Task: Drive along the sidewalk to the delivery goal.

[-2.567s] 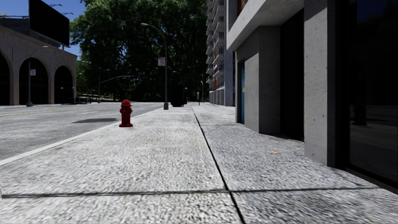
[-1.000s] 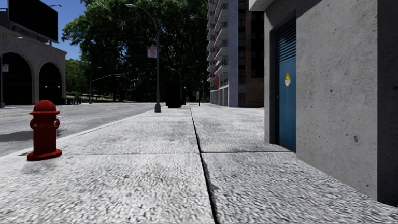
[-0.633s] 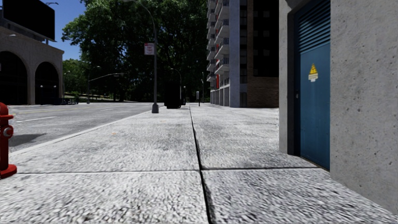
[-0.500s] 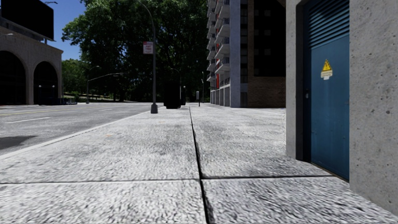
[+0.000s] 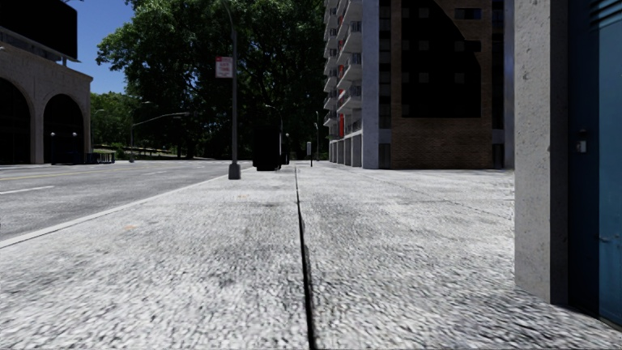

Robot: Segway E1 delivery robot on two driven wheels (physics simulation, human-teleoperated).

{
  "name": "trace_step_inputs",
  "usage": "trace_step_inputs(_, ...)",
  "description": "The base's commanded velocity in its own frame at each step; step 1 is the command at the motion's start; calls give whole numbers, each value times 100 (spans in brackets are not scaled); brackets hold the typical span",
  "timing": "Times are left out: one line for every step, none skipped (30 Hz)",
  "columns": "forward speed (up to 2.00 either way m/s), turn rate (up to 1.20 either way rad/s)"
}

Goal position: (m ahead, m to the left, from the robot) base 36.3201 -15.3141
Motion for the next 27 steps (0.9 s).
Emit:
trace_step_inputs(192, 0)
trace_step_inputs(192, 0)
trace_step_inputs(192, 0)
trace_step_inputs(192, 0)
trace_step_inputs(192, 0)
trace_step_inputs(192, 0)
trace_step_inputs(194, 0)
trace_step_inputs(193, 0)
trace_step_inputs(193, 0)
trace_step_inputs(187, 0)
trace_step_inputs(179, 0)
trace_step_inputs(175, 0)
trace_step_inputs(175, 0)
trace_step_inputs(180, 0)
trace_step_inputs(180, 0)
trace_step_inputs(180, 0)
trace_step_inputs(180, 0)
trace_step_inputs(181, 0)
trace_step_inputs(188, 0)
trace_step_inputs(191, 0)
trace_step_inputs(195, 0)
trace_step_inputs(197, 0)
trace_step_inputs(197, 0)
trace_step_inputs(198, 0)
trace_step_inputs(198, 0)
trace_step_inputs(198, 0)
trace_step_inputs(198, 0)
